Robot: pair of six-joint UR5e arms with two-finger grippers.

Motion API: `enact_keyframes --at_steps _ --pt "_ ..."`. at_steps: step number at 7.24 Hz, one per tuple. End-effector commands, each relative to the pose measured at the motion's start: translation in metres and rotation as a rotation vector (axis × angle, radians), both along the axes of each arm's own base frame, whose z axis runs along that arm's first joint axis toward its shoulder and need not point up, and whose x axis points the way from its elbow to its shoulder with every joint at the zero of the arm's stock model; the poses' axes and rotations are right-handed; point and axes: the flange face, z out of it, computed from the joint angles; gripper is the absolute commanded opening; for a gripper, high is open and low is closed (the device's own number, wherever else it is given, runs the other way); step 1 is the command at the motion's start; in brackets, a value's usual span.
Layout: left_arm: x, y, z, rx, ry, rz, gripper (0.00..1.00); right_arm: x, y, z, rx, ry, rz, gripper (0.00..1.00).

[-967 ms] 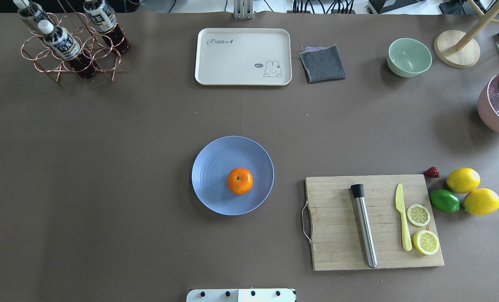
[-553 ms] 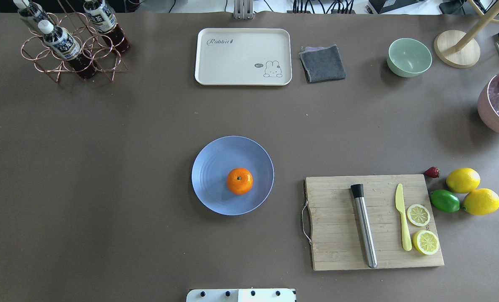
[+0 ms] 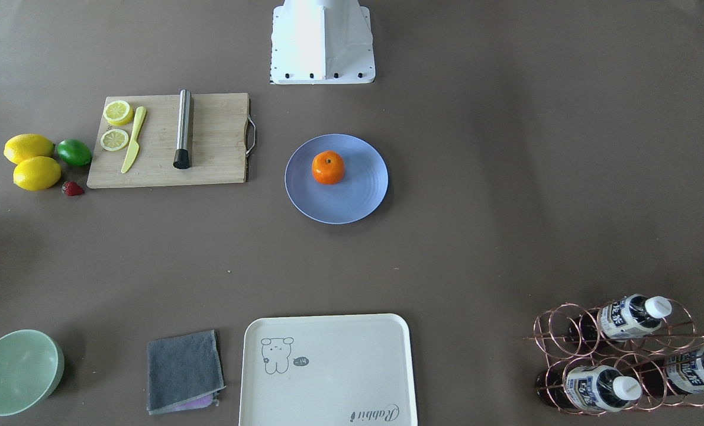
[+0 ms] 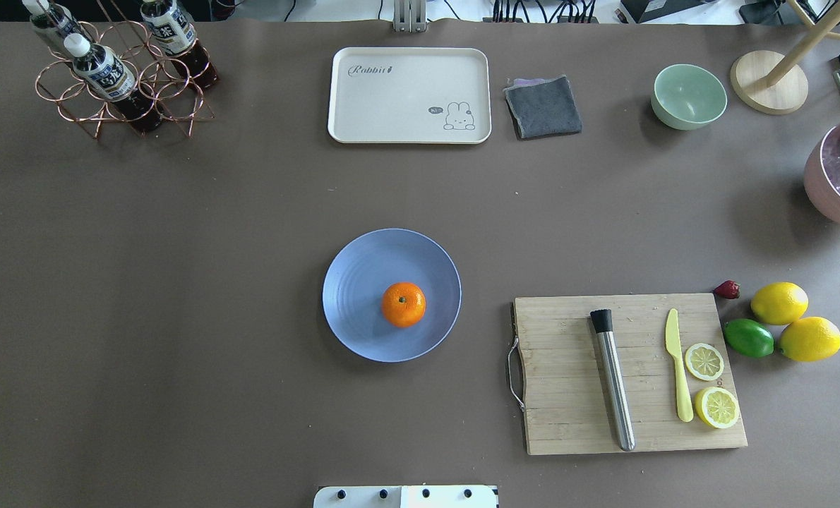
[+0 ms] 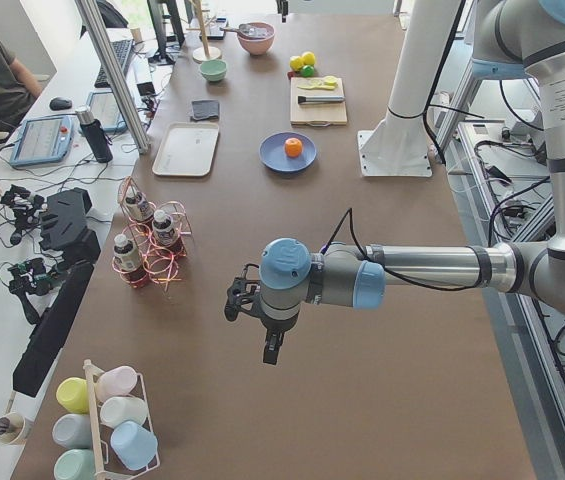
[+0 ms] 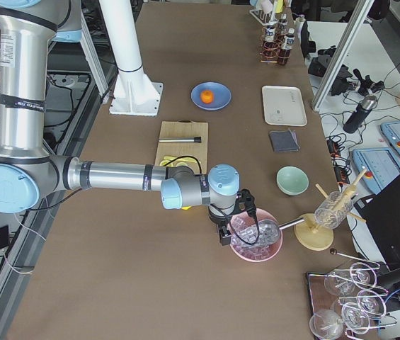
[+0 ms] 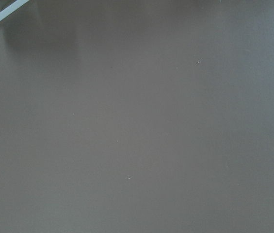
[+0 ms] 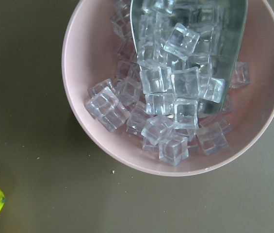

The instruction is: Pick orange to plate

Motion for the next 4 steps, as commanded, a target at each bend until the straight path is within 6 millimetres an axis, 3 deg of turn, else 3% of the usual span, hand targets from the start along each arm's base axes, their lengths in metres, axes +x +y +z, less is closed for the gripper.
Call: enact_keyframes --at_steps 1,4 --pt "-0.001 0.009 0.002 0.004 0.003 -0.003 0.98 0.003 0.001 0.0 -0.001 -0.005 0.005 1.0" --pt "0.003 0.01 -0.001 -0.004 0.059 0.002 0.98 0.016 -0.008 -0.013 -0.04 -0.013 0.004 1.0"
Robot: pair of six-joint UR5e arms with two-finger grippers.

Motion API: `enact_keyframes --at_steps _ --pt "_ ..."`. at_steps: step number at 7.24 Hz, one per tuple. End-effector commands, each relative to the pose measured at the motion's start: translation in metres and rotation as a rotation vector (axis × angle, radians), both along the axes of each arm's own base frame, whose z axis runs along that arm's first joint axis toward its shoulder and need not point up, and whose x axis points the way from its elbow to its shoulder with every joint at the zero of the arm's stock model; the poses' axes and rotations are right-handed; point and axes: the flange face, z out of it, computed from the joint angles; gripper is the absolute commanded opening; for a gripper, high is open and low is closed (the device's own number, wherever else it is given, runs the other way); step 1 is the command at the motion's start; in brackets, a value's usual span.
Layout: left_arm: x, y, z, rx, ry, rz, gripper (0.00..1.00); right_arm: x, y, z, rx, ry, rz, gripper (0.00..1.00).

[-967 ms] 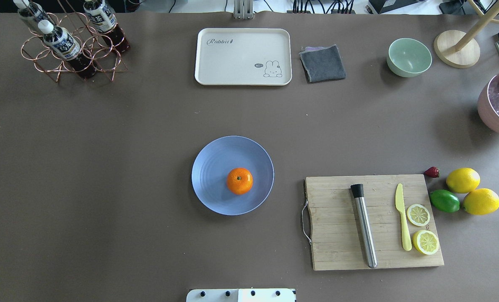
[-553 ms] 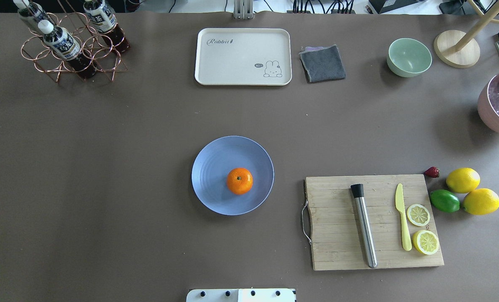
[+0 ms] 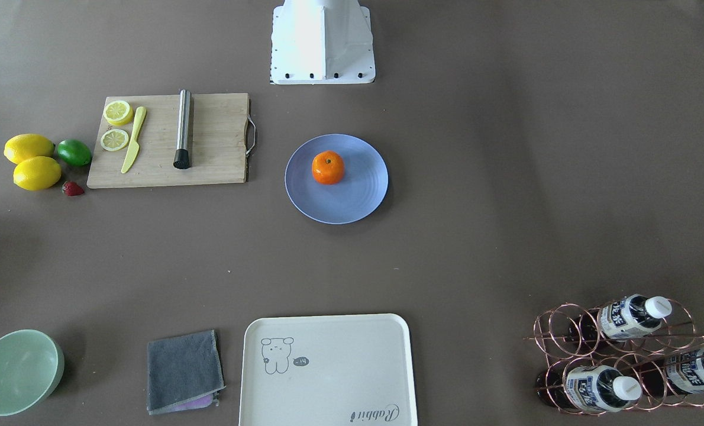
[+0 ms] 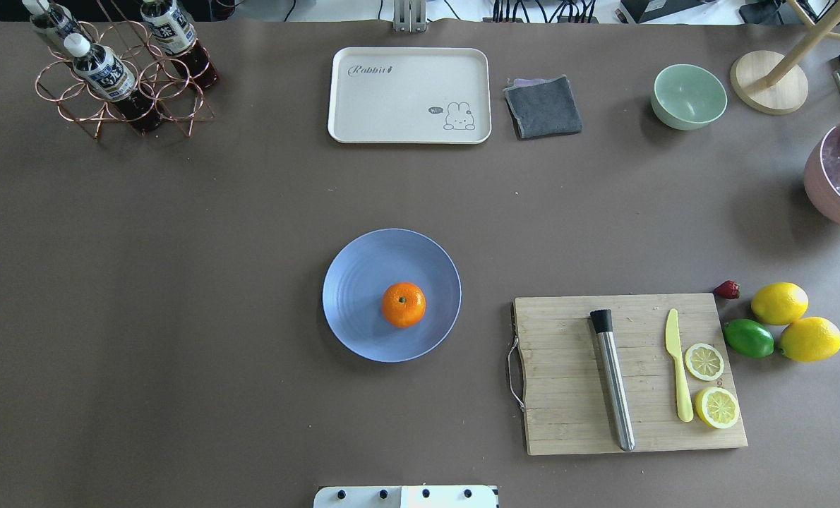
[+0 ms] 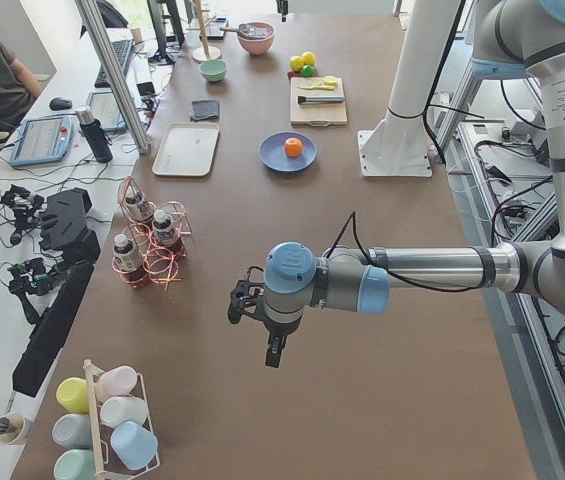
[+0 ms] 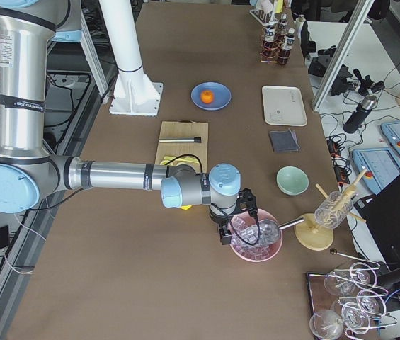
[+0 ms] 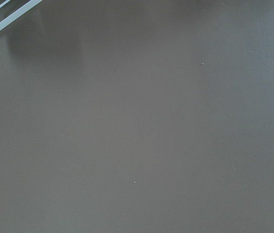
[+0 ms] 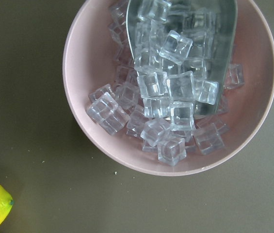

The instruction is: Pick orange to plate

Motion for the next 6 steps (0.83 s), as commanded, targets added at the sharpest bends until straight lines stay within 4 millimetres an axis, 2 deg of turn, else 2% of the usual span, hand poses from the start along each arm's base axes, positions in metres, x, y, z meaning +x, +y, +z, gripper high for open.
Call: enact_keyframes --at_steps 1,2,6 --pt "0.0022 0.0017 -0.0018 -0.007 0.041 0.002 0.98 0.0114 -0.0108 -0.0132 -0.015 0.002 -0.022 1.0" --pt "0.0017 0.0042 0.0006 -0.013 0.042 0.001 0.98 0.0127 -0.016 -0.0186 -0.027 0.004 -0.021 1.0" --pt "0.0012 0.0049 0.001 -0.013 0.042 -0.001 0.98 0.0132 -0.0113 -0.0164 -0.03 0.008 -0.022 1.0"
